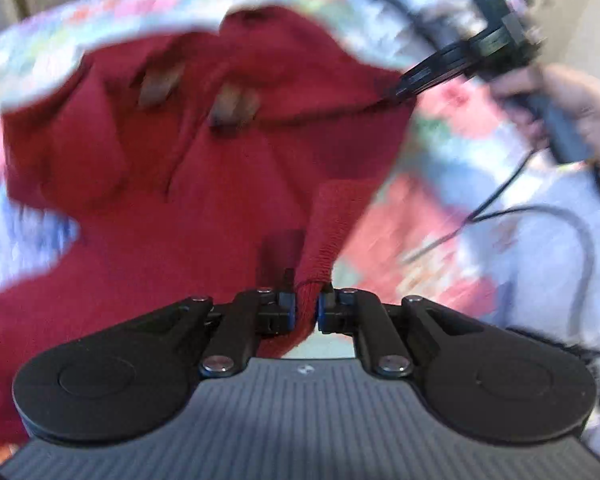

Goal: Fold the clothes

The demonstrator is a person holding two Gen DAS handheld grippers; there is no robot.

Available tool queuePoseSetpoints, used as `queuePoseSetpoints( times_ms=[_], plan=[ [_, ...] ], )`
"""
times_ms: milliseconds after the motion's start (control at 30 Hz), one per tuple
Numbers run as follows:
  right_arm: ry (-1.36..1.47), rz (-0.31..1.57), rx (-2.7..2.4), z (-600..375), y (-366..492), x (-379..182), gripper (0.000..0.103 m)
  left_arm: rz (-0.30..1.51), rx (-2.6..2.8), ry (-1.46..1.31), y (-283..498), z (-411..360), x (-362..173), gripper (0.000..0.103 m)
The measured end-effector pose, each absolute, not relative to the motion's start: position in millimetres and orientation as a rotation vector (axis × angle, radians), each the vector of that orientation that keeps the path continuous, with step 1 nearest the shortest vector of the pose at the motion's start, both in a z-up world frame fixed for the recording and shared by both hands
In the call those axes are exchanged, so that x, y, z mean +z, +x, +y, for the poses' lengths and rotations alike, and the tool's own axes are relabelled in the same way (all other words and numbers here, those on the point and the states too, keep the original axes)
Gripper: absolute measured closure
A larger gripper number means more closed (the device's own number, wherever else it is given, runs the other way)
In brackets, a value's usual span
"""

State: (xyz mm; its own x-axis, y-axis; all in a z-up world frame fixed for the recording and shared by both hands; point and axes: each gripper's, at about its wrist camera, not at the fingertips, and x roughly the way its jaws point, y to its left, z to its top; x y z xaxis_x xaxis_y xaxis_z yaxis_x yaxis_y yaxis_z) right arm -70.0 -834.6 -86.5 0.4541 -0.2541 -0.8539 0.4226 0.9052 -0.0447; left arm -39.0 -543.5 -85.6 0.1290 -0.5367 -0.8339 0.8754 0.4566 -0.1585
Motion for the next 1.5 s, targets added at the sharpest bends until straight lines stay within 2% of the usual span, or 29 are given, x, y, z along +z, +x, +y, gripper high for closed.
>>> queuePoseSetpoints(
  times_ms=[67,167,267,333,400,467,567,667,767,867,967,1033,1133,1167,1200,1300,1333,1400,1433,1467,1500],
  plan=[
    [0.139,0.996,-0.464,-833,-75,-80,0.075,0.975,-1.073,0.394,-35,-537,-82,0.093],
    [0.115,0.948,-0.5,-831,-79,-68,0.075,0.879,-1.07,0.425,-37,-531,-60,0.092],
    [0.119,0.88,-0.526,-831,-79,-56,0.075,0.784,-1.068,0.396,-37,-512,-41,0.077],
    [0.119,0.806,-0.558,-826,-81,-45,0.071,0.763,-1.016,0.373,-34,-498,-36,0.062],
    [0.1,0.72,-0.615,-821,-84,-33,0.053,0.754,-0.961,0.357,-28,-489,-35,0.062],
    [0.038,0.662,-0.684,-811,-88,-25,0.045,0.743,-0.914,0.341,-23,-479,-35,0.062],
    [-0.044,0.594,-0.764,-798,-93,-14,0.042,0.738,-0.879,0.334,-18,-467,-34,0.062],
    [-0.034,0.602,-0.698,-795,-90,-14,0.041,0.714,-0.859,0.353,-17,-464,-28,0.06],
    [0.103,0.616,-0.57,-794,-86,-15,0.04,0.679,-0.839,0.368,-14,-464,-22,0.057],
    [0.012,0.634,-0.431,-774,-65,-6,0.04,0.661,-0.82,0.404,-4,-466,-14,0.053],
    [-0.085,0.649,-0.29,-754,-43,4,0.041,0.615,-0.834,0.496,7,-472,-8,0.053],
    [-0.149,0.658,-0.196,-740,-29,10,0.046,0.586,-0.844,0.559,14,-476,-8,0.053],
    [-0.244,0.668,-0.055,-719,-7,20,0.065,0.561,-0.871,0.596,22,-480,-17,0.053],
    [-0.275,0.67,-0.007,-712,0,23,0.082,0.551,-0.882,0.596,25,-480,-20,0.053],
    [-0.274,0.708,0.047,-712,13,21,0.09,0.551,-0.905,0.574,28,-480,-22,0.054],
    [-0.275,0.758,0.136,-710,48,12,0.089,0.561,-0.949,0.504,40,-481,-32,0.054],
    [-0.291,0.771,0.141,-707,59,6,0.085,0.564,-0.948,0.492,45,-483,-37,0.054],
    [-0.325,0.797,0.146,-702,79,-5,0.061,0.586,-0.914,0.47,59,-493,-48,0.054],
    [-0.36,0.814,0.139,-699,88,-14,0.055,0.6,-0.903,0.444,67,-496,-53,0.055],
    [-0.393,0.834,0.141,-696,97,-22,0.048,0.612,-0.896,0.424,74,-497,-56,0.06],
    [-0.426,0.855,0.143,-693,107,-30,0.047,0.624,-0.889,0.405,81,-499,-59,0.089]
  ],
)
